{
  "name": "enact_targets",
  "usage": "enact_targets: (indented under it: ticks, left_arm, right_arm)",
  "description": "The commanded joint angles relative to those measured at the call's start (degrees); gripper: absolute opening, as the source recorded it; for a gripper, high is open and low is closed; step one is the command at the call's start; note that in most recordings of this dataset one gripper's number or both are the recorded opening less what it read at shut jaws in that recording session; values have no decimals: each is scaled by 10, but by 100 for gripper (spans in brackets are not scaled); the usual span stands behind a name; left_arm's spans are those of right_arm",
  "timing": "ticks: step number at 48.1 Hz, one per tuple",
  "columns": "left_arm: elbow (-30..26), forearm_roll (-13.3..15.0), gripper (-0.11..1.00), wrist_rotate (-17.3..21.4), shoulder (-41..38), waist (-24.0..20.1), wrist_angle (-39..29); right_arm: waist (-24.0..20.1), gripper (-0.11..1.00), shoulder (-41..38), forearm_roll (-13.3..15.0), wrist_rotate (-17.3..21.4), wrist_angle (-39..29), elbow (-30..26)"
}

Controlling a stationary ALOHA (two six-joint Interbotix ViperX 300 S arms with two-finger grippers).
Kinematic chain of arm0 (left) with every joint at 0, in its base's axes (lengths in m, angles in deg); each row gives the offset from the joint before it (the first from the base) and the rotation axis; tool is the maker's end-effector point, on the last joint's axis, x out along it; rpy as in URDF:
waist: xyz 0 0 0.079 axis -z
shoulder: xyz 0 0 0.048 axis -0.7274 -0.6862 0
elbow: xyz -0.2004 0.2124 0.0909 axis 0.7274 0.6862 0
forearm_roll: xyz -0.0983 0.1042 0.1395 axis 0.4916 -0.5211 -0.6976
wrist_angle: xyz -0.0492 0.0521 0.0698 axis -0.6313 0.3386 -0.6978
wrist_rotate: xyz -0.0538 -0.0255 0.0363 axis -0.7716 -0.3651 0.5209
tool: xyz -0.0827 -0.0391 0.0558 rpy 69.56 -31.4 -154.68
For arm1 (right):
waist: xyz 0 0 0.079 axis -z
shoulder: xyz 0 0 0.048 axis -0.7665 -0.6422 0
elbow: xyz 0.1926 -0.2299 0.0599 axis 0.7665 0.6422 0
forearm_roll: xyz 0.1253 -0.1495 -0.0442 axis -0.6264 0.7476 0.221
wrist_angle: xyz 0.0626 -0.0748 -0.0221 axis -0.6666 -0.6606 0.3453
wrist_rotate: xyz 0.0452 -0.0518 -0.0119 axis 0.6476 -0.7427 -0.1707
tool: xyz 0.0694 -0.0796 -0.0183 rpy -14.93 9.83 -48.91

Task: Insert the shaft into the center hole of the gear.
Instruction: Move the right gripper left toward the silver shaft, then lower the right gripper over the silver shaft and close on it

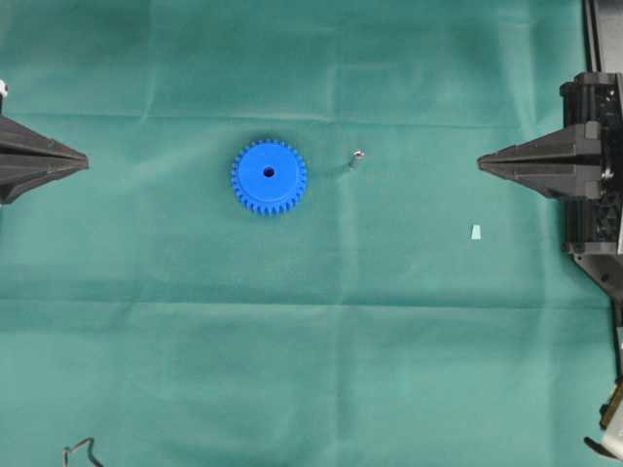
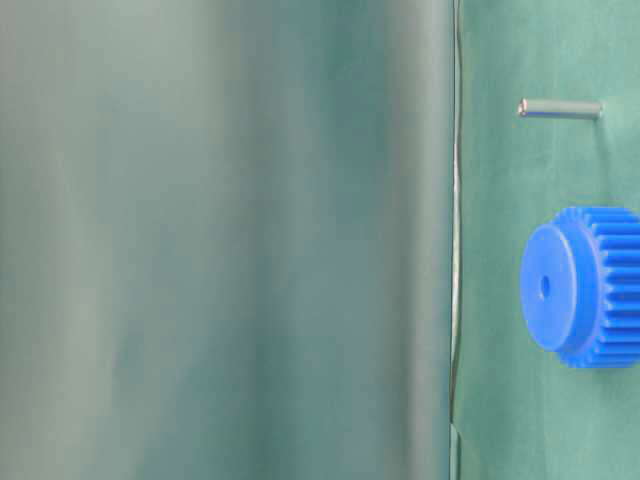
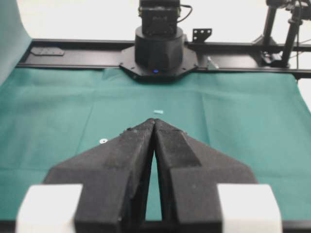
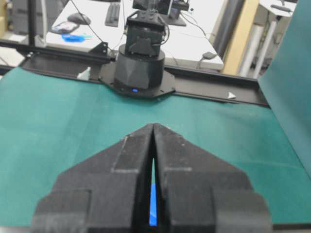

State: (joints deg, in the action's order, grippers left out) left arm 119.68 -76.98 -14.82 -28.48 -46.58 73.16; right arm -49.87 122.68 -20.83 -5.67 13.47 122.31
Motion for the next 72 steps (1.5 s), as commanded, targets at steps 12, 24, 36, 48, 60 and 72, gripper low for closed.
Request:
enact_targets:
  ticks: [12,24,36,48,60,72]
  left_arm:
    - [-31,-9,0,-4,-2,3,-41]
    - [-31,-9,0,-4,-2,3,-47]
    - [-31,-10,0,-4,-2,3,-49]
    - [-31,-10,0,-4,-2,3,-51]
    - [-31,-10,0,-4,-3,3,-61]
    - [-30,-10,0,-4,-5,3,-62]
  right_arm:
    - [25,3,-16,-6,5,-80,-54]
    - [74,3,-83,-7,5,-100,-99]
    - [99,3,-180,-7,8,-98,-128]
    - [122,49,-296,-9,6,-99,-152]
    - [138,85,-419,-11,7,-80,-154]
    - [144,82,-497,-25,7,-50,-154]
